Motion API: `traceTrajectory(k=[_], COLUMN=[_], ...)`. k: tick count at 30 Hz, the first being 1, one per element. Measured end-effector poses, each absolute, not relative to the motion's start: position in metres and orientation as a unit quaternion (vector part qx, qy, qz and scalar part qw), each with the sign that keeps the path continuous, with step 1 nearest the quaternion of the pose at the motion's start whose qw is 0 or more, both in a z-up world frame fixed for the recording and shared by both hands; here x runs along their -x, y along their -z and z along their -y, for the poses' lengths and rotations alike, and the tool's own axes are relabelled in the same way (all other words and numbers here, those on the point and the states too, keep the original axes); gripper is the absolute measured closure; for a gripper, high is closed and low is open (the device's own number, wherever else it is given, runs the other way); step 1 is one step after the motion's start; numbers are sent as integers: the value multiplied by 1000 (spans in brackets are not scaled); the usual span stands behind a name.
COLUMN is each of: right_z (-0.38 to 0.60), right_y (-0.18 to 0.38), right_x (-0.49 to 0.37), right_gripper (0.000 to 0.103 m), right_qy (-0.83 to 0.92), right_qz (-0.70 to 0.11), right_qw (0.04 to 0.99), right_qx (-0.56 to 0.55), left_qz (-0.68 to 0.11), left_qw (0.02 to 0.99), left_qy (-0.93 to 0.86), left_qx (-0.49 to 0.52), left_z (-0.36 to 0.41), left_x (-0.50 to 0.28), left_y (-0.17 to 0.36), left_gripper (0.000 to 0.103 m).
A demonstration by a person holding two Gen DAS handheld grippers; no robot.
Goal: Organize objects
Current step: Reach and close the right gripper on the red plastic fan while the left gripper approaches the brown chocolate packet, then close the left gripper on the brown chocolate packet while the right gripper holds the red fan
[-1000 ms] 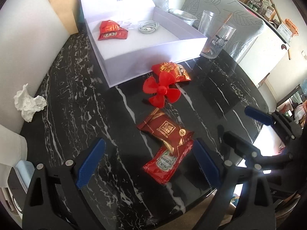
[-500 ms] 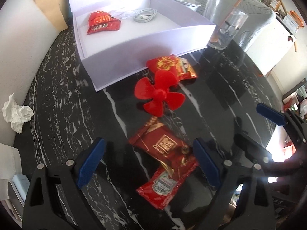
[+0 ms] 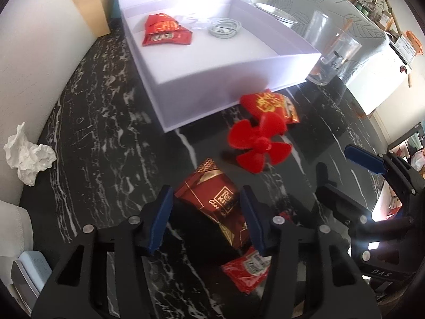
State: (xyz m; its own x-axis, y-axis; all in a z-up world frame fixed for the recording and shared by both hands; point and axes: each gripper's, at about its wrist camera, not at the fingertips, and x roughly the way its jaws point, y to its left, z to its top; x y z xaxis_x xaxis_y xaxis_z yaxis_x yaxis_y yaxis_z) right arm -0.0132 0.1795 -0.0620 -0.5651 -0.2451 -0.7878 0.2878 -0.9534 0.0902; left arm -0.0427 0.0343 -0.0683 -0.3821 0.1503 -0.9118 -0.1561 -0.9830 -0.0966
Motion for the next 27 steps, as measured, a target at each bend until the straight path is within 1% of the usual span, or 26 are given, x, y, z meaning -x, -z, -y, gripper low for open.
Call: traceTrajectory(k=[10,14,17,18,19,20,22,23,24,26,27], right_z=[-141,-129,-126,-125,-125,-125,-124,-124,-125,-127,-128], right_y=[68,73,76,79,81,81,82,82,82,82,82], right_x=[35,44,52,55,58,59,61,61,61,60,59], right_gripper=[28,28,31,33,39,41,55,58,66,72,71], right_qy=[880,880,877,875,872,874,876,876,876,873,872], right_qz=[-20,-20,-8,-2,4,8,8,8,8,13,16], right_qw=[193,194,200,199,197,193,190,189,189,196,199], right_qx=[-433,-434,-437,-442,-448,-445,-444,-444,-445,-446,-447], left_qz=[8,11,12,12,13,13,13,13,13,12,11], left_qw=[70,68,69,69,70,70,69,69,68,66,65], left_qy=[-830,-832,-831,-831,-831,-831,-831,-831,-832,-832,-833], left_qx=[554,551,552,552,552,552,552,551,551,550,549], left_z=[3,11,15,16,17,17,17,18,18,18,17], left_x=[41,40,38,38,38,38,38,38,38,37,37], left_y=[68,68,69,69,69,69,70,70,70,71,71], left_gripper=[52,52,52,52,52,52,52,52,52,52,52])
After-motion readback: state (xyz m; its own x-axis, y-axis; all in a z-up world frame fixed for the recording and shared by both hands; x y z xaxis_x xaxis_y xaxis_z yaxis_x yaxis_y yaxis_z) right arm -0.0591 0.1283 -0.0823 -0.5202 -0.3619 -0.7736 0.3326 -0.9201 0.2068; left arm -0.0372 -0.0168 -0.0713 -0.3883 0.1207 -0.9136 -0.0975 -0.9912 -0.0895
